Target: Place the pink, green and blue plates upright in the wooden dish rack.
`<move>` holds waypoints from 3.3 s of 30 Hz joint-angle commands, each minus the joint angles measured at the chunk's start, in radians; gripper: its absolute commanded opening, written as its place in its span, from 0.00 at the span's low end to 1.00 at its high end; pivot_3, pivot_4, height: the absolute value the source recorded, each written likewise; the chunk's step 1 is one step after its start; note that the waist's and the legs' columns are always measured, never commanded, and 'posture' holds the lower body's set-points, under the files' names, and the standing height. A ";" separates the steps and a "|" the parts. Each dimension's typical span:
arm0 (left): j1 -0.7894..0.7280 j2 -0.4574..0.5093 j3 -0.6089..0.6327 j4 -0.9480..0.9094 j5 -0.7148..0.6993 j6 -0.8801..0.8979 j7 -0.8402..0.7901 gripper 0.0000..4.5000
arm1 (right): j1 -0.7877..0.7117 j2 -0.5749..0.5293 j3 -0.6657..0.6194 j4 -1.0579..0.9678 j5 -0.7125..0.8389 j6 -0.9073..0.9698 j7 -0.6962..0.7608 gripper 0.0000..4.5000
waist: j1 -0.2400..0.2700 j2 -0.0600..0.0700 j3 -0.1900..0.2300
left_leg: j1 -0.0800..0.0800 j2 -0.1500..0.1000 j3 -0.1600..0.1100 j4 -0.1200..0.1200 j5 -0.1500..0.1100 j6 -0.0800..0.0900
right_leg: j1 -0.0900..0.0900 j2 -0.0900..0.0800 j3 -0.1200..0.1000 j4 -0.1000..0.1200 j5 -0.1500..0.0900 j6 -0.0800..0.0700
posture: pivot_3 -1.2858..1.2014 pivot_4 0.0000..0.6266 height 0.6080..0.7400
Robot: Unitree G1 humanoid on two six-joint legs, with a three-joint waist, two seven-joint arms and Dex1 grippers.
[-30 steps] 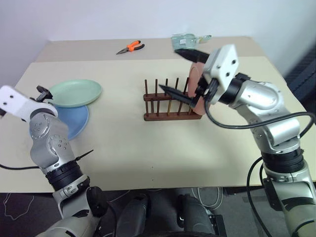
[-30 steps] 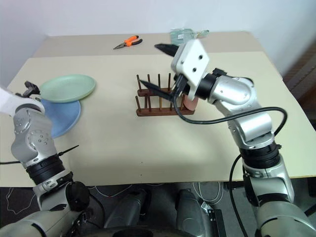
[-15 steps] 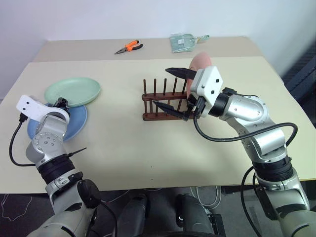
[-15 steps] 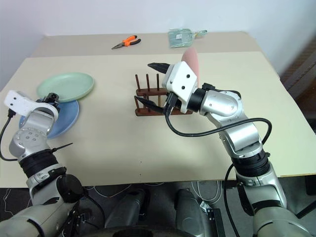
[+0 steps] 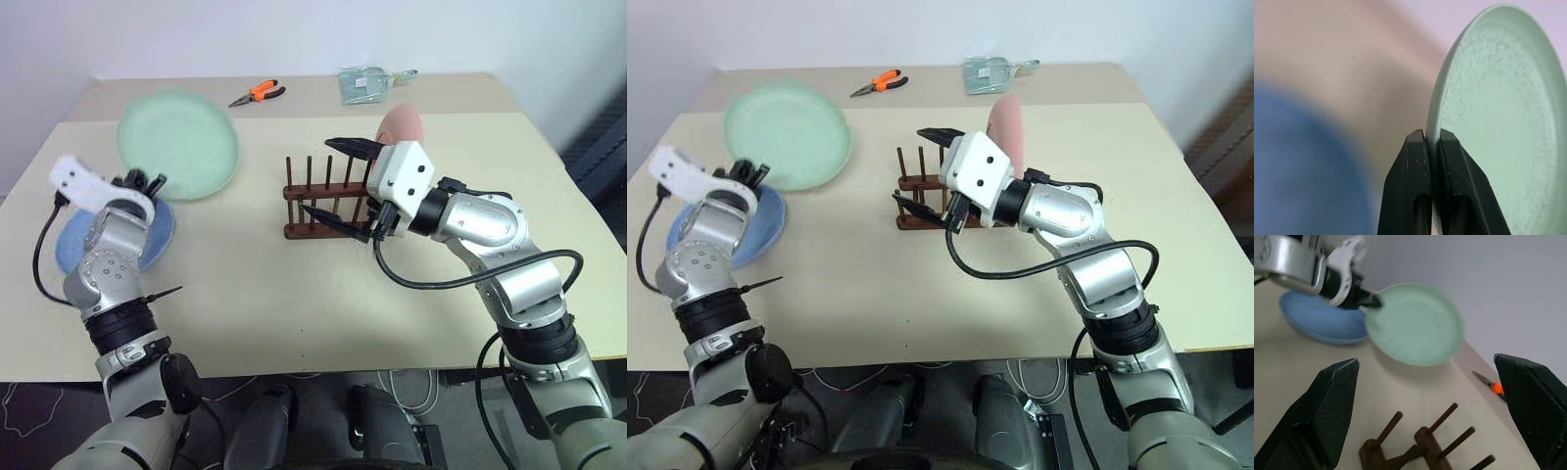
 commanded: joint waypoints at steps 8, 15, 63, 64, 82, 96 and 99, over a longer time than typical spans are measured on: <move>-0.109 -0.037 -0.243 -0.262 -0.011 0.100 0.005 0.01 | -0.223 0.090 0.225 0.388 -0.490 -0.374 -0.141 1.00 | -0.016 0.000 0.000 | 0.000 0.001 0.000 -0.001 0.003 -0.004 | -0.001 0.001 0.000 0.001 0.001 -0.001 | 0.52 0.24 0.99; -0.089 -0.050 -0.243 -0.308 -0.030 0.144 0.020 0.00 | -0.251 0.137 0.230 0.531 -0.645 -0.430 -0.241 0.48 | -0.024 0.000 0.000 | 0.001 0.001 0.000 -0.003 0.004 -0.006 | -0.002 0.002 0.001 0.001 0.001 -0.002 | 0.52 0.24 0.99; 0.582 0.232 -0.549 -0.379 0.238 -0.274 -0.730 0.75 | -0.007 0.340 -0.366 0.155 0.815 0.396 -0.289 0.00 | -0.025 0.005 0.000 | 0.003 0.005 0.003 -0.005 -0.001 0.002 | -0.004 0.007 0.010 0.001 0.003 -0.006 | 0.52 0.24 0.99; 0.584 0.230 -0.548 -0.381 0.237 -0.272 -0.730 0.75 | -0.010 0.342 -0.370 0.166 0.815 0.401 -0.293 0.00 | -0.025 0.005 0.000 | 0.003 0.005 0.003 -0.005 -0.001 0.002 | -0.004 0.007 0.010 0.001 0.003 -0.006 | 0.52 0.24 0.99; 0.584 0.223 -0.543 -0.382 0.229 -0.244 -0.731 0.99 | -0.086 0.287 -0.334 0.213 0.601 0.301 -0.283 0.77 | -0.024 0.005 0.000 | 0.002 0.005 0.004 -0.005 -0.001 0.002 | -0.005 0.007 0.011 0.001 0.003 -0.006 | 0.52 0.24 0.99; 0.517 0.174 -0.372 -0.296 0.290 -0.285 -0.521 1.00 | -0.162 0.128 -0.129 0.197 0.184 0.042 -0.117 0.83 | -0.024 0.005 0.000 | 0.002 0.005 0.006 -0.005 -0.001 0.002 | -0.005 0.007 0.011 0.001 0.003 -0.005 | 0.52 0.24 0.99; 0.431 0.143 -0.209 -0.185 0.370 -0.268 -0.252 1.00 | -0.165 0.103 -0.011 0.149 0.082 -0.039 -0.027 0.99 | -0.028 0.005 0.000 | 0.002 0.006 0.006 -0.004 -0.001 0.002 | -0.006 0.008 0.011 0.001 0.003 -0.005 | 0.52 0.24 0.99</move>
